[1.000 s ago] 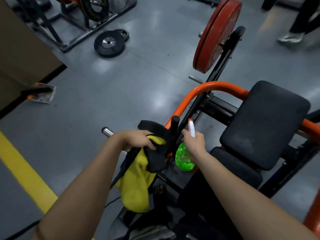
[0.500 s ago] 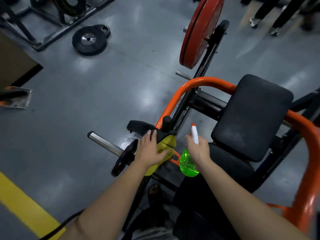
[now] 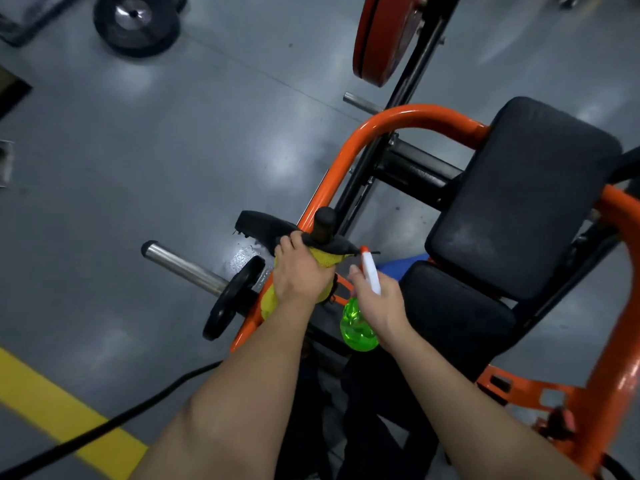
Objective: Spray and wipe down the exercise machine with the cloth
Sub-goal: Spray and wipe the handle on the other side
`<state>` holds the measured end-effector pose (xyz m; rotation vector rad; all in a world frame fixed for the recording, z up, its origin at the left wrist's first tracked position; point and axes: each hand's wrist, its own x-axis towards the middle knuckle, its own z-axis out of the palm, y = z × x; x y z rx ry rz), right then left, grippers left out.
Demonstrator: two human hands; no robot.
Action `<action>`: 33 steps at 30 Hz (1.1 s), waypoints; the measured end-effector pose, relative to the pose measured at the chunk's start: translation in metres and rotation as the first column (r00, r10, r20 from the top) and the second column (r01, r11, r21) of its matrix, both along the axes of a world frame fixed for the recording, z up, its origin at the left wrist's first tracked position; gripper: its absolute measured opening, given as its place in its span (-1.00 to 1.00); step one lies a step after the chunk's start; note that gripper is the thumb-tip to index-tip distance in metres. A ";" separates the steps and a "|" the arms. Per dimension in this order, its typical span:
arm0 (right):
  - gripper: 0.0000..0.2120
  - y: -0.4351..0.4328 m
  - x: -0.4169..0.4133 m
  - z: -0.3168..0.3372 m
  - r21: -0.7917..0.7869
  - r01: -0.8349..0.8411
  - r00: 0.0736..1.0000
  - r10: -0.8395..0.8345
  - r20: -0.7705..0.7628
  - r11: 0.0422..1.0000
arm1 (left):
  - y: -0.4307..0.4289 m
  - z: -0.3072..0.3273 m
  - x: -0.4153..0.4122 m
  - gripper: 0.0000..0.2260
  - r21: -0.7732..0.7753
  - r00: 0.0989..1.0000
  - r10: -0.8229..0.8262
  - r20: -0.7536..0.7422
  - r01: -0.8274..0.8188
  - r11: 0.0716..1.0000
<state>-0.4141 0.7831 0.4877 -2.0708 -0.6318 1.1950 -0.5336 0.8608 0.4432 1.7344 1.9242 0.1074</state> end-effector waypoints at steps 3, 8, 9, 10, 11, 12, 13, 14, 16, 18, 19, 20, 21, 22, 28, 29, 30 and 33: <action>-0.57 0.000 0.010 -0.012 -0.008 -0.137 0.991 0.137 -0.005 0.991 | 0.016 -0.001 -0.014 -0.26 -0.057 0.982 -0.055 0.181 0.066 0.996; -0.57 0.001 0.026 -0.030 0.017 -0.238 0.971 0.238 -0.019 0.971 | 0.034 -0.005 -0.034 -0.20 -0.101 0.932 -0.158 0.325 0.200 0.975; -0.59 0.000 0.029 -0.035 0.025 -0.236 0.971 0.237 -0.015 0.971 | 0.033 -0.009 -0.035 -0.21 -0.089 0.931 -0.141 0.338 0.181 0.979; -0.61 -0.002 0.032 -0.039 0.031 -0.222 0.975 0.222 -0.004 0.975 | 0.031 -0.010 -0.033 -0.21 -0.072 0.932 -0.135 0.337 0.168 0.983; -0.63 -0.005 0.037 -0.044 0.027 -0.198 0.980 0.198 0.012 0.980 | 0.026 -0.008 -0.029 -0.22 -0.059 0.938 -0.127 0.322 0.154 0.986; -0.64 -0.005 0.042 -0.050 0.022 -0.163 0.986 0.162 0.028 0.986 | 0.020 -0.005 -0.024 -0.24 -0.046 0.951 -0.111 0.290 0.130 0.991; -0.64 -0.007 0.049 -0.056 0.010 -0.123 0.992 0.123 0.040 0.992 | 0.010 -0.003 -0.017 -0.24 -0.005 0.973 -0.091 0.214 0.094 0.996; -0.62 -0.009 0.057 -0.063 0.005 -0.092 0.995 0.091 0.050 0.996 | -0.003 -0.002 -0.009 -0.21 0.067 0.994 -0.055 0.090 0.049 0.997; -0.56 -0.012 0.075 -0.077 -0.006 -0.067 0.996 0.067 0.059 0.998 | -0.025 -0.001 0.011 -0.12 0.176 0.991 0.039 -0.131 -0.016 0.984; -0.57 -0.013 0.093 -0.087 0.001 -0.065 0.996 0.065 0.058 0.998 | -0.035 -0.004 0.024 -0.06 0.189 0.975 0.109 -0.191 -0.072 0.979; -0.61 -0.011 0.100 -0.090 0.006 -0.070 0.996 0.070 0.055 0.998 | -0.033 -0.007 0.026 -0.05 0.181 0.976 0.123 -0.179 -0.090 0.979; -0.63 -0.008 0.107 -0.092 0.004 -0.084 0.995 0.083 0.048 0.996 | -0.030 -0.009 0.026 -0.06 0.188 0.980 0.129 -0.151 -0.100 0.977; -0.64 -0.004 0.114 -0.096 0.006 -0.103 0.994 0.103 0.028 0.995 | -0.028 -0.011 0.025 -0.06 0.213 0.984 0.131 -0.118 -0.103 0.972; -0.65 -0.001 0.120 -0.098 0.012 -0.132 0.991 0.132 -0.010 0.991 | -0.027 -0.012 0.023 -0.05 0.245 0.988 0.127 -0.090 -0.102 0.964; -0.63 -0.010 0.146 -0.115 -0.054 -0.285 0.946 0.271 -0.177 0.957 | 0.001 -0.010 0.010 -0.27 0.117 0.972 0.165 0.164 -0.186 0.976; -0.62 -0.012 0.153 -0.119 -0.062 -0.293 0.945 0.279 -0.168 0.954 | 0.007 -0.011 0.012 -0.33 0.103 0.970 0.163 0.182 -0.183 0.978; -0.62 -0.014 0.157 -0.123 -0.073 -0.287 0.947 0.272 -0.169 0.955 | 0.010 -0.013 0.011 -0.37 0.096 0.969 0.159 0.187 -0.180 0.979; -0.64 -0.014 0.159 -0.132 -0.076 -0.251 0.952 0.232 -0.199 0.965 | 0.004 -0.016 0.023 -0.49 0.214 0.965 0.217 0.148 -0.246 0.945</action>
